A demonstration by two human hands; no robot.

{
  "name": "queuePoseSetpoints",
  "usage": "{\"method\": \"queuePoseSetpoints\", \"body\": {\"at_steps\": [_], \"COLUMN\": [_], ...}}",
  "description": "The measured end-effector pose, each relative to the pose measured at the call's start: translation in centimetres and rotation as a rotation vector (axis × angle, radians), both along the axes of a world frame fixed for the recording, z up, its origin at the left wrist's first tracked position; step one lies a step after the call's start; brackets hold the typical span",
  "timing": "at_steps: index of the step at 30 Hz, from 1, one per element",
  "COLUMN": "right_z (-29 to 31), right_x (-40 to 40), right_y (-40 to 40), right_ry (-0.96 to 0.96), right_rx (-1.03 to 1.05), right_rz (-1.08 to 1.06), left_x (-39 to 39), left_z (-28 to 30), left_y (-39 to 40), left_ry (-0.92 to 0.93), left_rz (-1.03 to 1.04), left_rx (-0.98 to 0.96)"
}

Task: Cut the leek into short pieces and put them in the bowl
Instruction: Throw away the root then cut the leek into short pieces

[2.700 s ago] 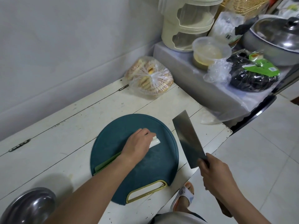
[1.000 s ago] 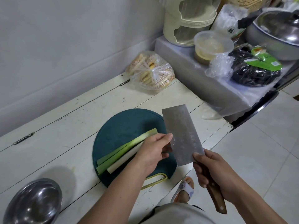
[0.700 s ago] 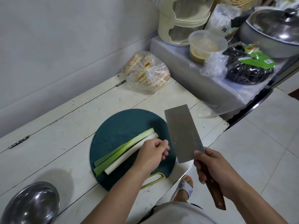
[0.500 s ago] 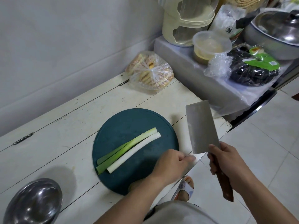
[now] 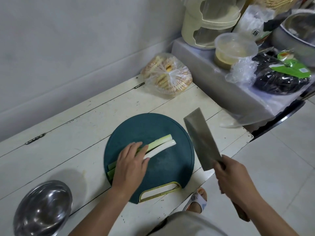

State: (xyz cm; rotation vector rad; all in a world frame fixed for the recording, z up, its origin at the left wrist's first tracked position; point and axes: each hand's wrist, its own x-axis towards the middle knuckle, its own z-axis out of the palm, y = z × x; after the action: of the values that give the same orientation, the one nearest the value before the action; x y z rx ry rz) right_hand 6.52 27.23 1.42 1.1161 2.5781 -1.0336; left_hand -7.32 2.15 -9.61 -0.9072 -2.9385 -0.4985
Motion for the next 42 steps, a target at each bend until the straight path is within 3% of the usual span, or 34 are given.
{"method": "queuePoseSetpoints", "body": {"at_steps": [5, 16, 24, 42], "right_z": [-2.0, -2.7, -3.0, -0.3], "right_x": [-1.5, -2.8, -3.2, -4.3], "right_y": [-5.1, -9.7, -9.6, -11.7], "right_ry": [-0.039, -0.157, -0.112, -0.276], "right_rx": [0.265, 0.253, 0.228, 0.252], "right_rz": [0.295, 0.513, 0.456, 0.547], "left_x": [0.4, 0.3, 0.3, 0.1], "left_z": [-2.5, -3.8, -3.9, -3.9], "left_y": [-0.6, -0.7, -0.6, -0.9], "left_ry": [0.042, 0.046, 0.040, 0.036], "left_rz": [-0.090, -0.075, -0.059, -0.082], "left_rx": [-0.017, 0.094, 0.075, 0.089]}}
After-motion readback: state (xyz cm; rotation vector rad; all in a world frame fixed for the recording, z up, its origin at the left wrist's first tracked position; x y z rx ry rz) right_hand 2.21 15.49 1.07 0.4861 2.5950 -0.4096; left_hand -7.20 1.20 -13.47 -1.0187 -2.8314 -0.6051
